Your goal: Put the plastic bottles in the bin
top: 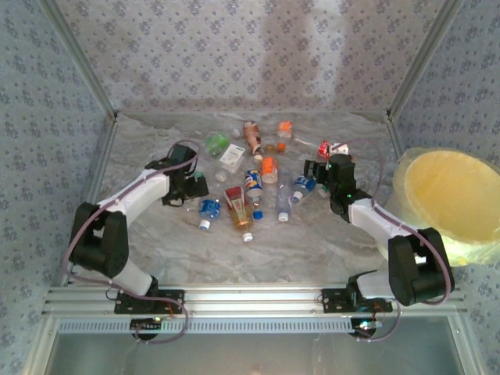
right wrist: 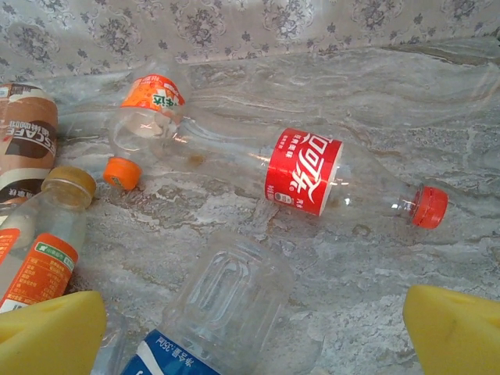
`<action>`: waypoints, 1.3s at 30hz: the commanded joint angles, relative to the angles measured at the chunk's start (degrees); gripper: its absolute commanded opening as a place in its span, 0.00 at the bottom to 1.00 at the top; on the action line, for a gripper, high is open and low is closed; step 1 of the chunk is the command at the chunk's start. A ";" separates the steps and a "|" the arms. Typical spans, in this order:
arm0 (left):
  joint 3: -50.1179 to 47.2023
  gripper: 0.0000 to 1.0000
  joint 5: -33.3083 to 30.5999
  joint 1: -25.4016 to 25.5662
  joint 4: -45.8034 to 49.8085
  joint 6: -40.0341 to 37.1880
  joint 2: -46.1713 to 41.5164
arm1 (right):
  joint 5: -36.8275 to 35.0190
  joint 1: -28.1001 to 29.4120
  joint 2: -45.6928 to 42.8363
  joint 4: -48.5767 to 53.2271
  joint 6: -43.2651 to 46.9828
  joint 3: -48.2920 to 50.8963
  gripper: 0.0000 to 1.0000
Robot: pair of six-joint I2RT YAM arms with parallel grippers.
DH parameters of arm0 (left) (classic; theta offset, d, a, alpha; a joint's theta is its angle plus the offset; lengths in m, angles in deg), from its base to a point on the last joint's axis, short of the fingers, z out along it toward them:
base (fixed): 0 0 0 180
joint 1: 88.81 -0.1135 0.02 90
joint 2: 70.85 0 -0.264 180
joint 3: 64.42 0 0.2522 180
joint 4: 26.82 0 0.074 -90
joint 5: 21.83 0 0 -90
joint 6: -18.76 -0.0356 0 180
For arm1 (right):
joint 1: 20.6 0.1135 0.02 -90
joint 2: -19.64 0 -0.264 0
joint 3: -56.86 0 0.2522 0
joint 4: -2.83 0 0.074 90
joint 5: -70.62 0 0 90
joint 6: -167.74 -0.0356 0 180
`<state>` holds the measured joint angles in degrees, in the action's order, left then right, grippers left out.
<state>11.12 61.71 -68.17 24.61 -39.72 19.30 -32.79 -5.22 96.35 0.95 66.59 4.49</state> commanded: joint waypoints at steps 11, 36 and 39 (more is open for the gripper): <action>-1.74 0.86 4.66 -4.30 -3.88 -9.98 3.04 | -4.34 1.83 -2.62 0.87 2.47 0.92 1.00; -8.25 0.56 1.78 -4.38 -14.85 -12.37 3.30 | -3.75 7.69 -6.95 7.81 1.75 -2.57 1.00; -7.73 0.51 0.38 -4.38 -14.47 -12.21 0.92 | -1.73 7.83 -8.11 12.85 -1.72 -4.70 1.00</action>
<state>2.83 64.09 -72.63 9.66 -51.71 23.74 -36.07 2.23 90.49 8.69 68.14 3.15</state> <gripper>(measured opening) 0.585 0.999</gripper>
